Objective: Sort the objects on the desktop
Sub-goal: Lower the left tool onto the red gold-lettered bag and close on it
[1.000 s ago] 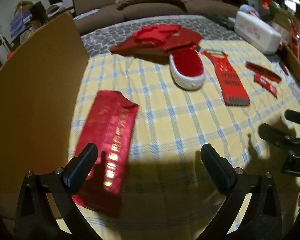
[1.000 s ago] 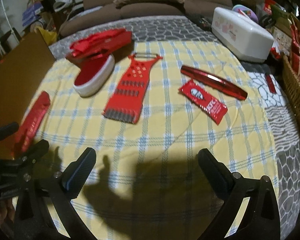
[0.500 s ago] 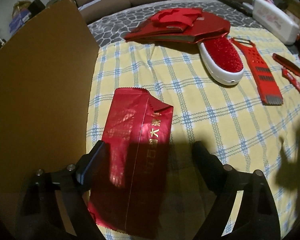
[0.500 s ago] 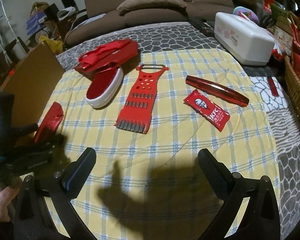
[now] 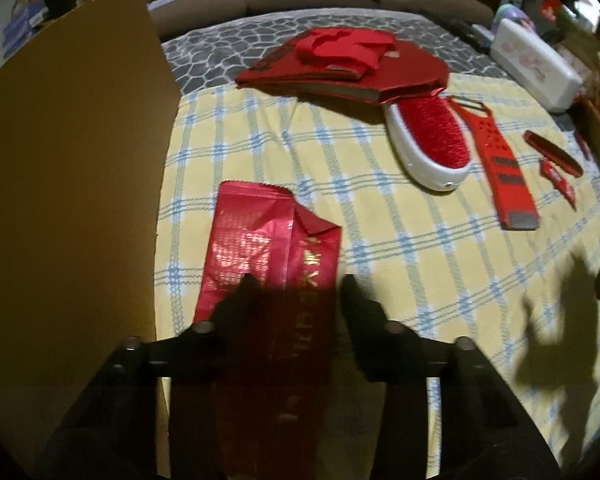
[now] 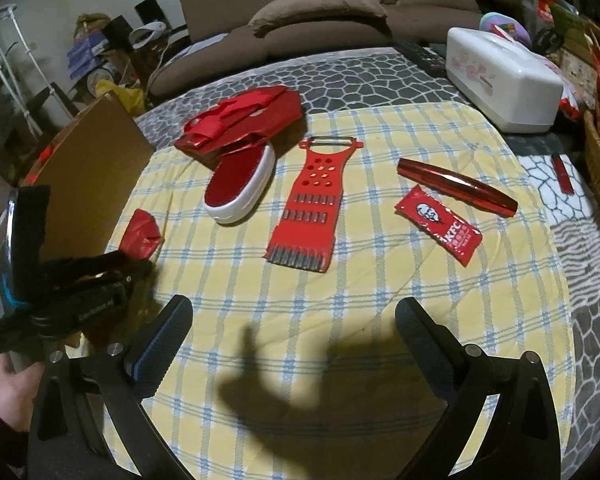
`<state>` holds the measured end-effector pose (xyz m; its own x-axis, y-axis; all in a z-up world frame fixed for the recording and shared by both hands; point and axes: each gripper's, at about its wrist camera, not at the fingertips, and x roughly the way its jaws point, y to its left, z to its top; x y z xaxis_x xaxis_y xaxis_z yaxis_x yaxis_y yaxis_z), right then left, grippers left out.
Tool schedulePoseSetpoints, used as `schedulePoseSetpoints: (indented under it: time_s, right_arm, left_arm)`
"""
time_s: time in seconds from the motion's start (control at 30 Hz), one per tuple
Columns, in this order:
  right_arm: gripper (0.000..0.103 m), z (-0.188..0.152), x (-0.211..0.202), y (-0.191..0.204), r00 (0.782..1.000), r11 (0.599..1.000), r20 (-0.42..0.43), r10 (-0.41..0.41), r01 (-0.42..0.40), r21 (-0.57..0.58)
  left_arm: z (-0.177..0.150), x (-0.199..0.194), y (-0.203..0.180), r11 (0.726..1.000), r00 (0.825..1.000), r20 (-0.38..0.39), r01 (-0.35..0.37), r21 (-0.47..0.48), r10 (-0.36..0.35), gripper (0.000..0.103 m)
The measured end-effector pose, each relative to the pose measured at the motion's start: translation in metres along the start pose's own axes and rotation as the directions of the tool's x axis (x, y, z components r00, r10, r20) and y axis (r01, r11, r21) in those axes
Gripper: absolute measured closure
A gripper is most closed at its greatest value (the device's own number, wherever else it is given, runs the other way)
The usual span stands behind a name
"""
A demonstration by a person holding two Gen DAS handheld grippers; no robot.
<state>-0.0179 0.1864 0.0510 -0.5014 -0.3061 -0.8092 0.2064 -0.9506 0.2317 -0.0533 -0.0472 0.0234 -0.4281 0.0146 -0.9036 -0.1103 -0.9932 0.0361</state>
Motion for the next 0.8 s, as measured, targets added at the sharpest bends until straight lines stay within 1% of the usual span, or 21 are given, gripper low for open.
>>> schedulePoseSetpoints:
  time_s: [0.03, 0.1, 0.2, 0.23, 0.33, 0.4, 0.47, 0.5, 0.53, 0.57, 0.6, 0.7, 0.77, 0.8]
  right_arm:
    - [0.001, 0.000, 0.000, 0.001, 1.000, 1.000, 0.000, 0.002, -0.002, -0.002]
    - [0.001, -0.001, 0.000, 0.003, 1.000, 1.000, -0.001, 0.007, -0.007, -0.009]
    - [0.001, -0.001, 0.000, 0.005, 1.000, 1.000, -0.002, 0.015, -0.015, -0.012]
    - [0.001, -0.001, 0.000, 0.005, 1.000, 1.000, -0.003, 0.018, -0.018, -0.010]
    - [0.002, -0.001, 0.000, 0.002, 0.999, 0.999, -0.005, 0.032, -0.032, 0.004]
    - [0.004, 0.000, 0.000, 0.001, 0.999, 0.999, -0.007, 0.040, -0.040, 0.013]
    - [0.004, 0.000, 0.001, 0.000, 0.999, 0.999, -0.009, 0.045, -0.044, 0.016]
    - [0.004, 0.000, 0.001, 0.001, 0.999, 0.999, -0.009, 0.042, -0.042, 0.016]
    - [0.004, 0.000, 0.001, 0.000, 0.999, 0.999, -0.009, 0.044, -0.044, 0.015]
    - [0.004, 0.000, 0.001, 0.000, 0.999, 0.999, -0.009, 0.044, -0.044, 0.016]
    - [0.004, 0.000, 0.000, 0.000, 0.999, 0.999, -0.007, 0.046, -0.046, 0.017]
    - [0.004, -0.001, 0.000, 0.001, 0.999, 0.998, -0.005, 0.053, -0.053, 0.017]
    - [0.004, -0.001, 0.000, 0.002, 0.998, 0.998, -0.006, 0.056, -0.055, 0.016]
    - [0.004, -0.001, 0.000, 0.003, 0.998, 0.998, -0.006, 0.056, -0.056, 0.017]
  left_arm:
    - [0.000, -0.002, -0.003, 1.000, 1.000, 0.003, 0.009, 0.008, -0.009, 0.084]
    - [0.000, -0.002, -0.011, 0.999, 1.000, -0.005, 0.031, 0.022, -0.031, 0.096]
    - [-0.005, -0.002, -0.022, 0.997, 0.997, -0.017, 0.078, 0.017, -0.078, 0.096]
    - [-0.006, -0.002, -0.025, 0.997, 0.997, -0.016, 0.079, 0.016, -0.079, 0.096]
    - [-0.009, -0.007, -0.031, 0.998, 0.999, 0.004, 0.050, 0.039, -0.050, 0.095]
    - [-0.009, -0.011, -0.032, 0.998, 1.000, 0.017, 0.015, 0.061, -0.016, 0.093]
    - [-0.007, -0.014, -0.031, 0.997, 0.999, 0.033, -0.033, 0.075, 0.031, 0.082]
    - [-0.005, -0.016, -0.028, 0.995, 0.997, 0.041, -0.062, 0.078, 0.059, 0.061]
    - [-0.003, -0.016, -0.026, 0.994, 0.997, 0.038, -0.070, 0.078, 0.067, 0.035]
    - [-0.002, -0.015, -0.023, 0.994, 0.997, 0.032, -0.075, 0.079, 0.073, 0.025]
    - [0.000, -0.014, -0.021, 0.993, 0.997, 0.020, -0.081, 0.083, 0.079, 0.018]
    - [0.003, -0.007, -0.018, 0.991, 0.996, -0.010, -0.092, 0.099, 0.094, 0.018]
    - [0.002, -0.001, -0.014, 0.992, 0.996, -0.037, -0.078, 0.098, 0.082, 0.018]
    - [0.001, 0.005, -0.011, 0.994, 0.995, -0.062, -0.067, 0.091, 0.073, 0.018]
